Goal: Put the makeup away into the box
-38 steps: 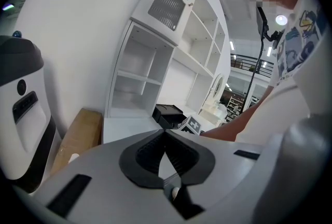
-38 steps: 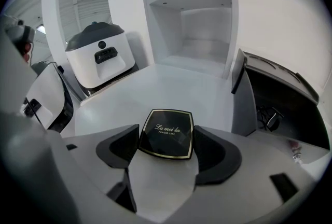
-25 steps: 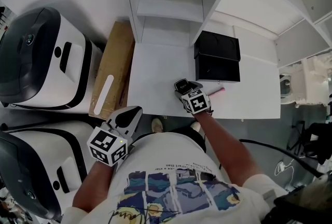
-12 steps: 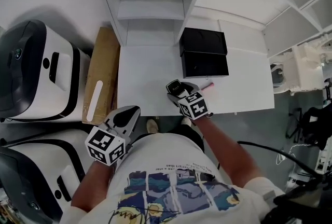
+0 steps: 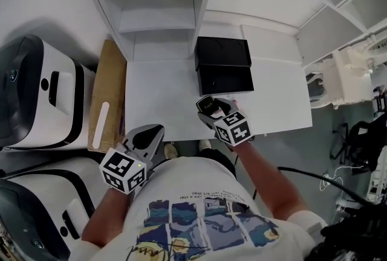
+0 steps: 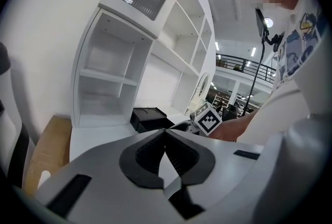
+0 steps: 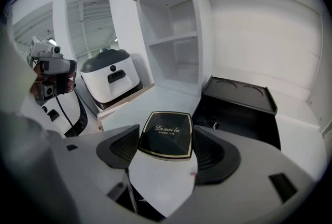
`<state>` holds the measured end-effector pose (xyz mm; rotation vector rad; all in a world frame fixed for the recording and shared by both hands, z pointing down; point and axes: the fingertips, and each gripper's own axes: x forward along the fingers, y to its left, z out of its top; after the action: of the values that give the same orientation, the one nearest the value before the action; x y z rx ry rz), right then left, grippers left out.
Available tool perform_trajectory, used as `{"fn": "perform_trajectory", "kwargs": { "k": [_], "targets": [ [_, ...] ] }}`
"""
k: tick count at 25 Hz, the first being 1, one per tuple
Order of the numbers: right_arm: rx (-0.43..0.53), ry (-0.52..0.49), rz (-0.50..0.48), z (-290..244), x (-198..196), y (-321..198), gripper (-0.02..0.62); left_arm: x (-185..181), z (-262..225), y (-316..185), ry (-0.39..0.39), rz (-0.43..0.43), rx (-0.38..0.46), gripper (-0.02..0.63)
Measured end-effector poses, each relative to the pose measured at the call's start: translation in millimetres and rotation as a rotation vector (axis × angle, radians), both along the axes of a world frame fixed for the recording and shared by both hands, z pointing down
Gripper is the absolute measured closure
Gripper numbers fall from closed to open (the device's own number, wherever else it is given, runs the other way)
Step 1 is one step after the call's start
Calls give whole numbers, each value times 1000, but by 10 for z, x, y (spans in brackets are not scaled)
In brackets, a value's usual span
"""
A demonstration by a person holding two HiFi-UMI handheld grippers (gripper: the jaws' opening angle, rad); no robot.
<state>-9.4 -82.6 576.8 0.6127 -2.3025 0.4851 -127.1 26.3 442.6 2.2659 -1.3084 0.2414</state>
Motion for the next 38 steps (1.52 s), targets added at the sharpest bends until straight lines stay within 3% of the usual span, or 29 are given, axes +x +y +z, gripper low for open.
{"fn": "perform_trajectory", "kwargs": {
  "k": [19,38],
  "targets": [
    [-9,30,-5,-3,747,-1059,262,506,-107,-421,-17,-72,-4,592],
    [-95,179,-151,719,636,-1547,262,483,-85,-407,-56,-260,-43,592]
  ]
}}
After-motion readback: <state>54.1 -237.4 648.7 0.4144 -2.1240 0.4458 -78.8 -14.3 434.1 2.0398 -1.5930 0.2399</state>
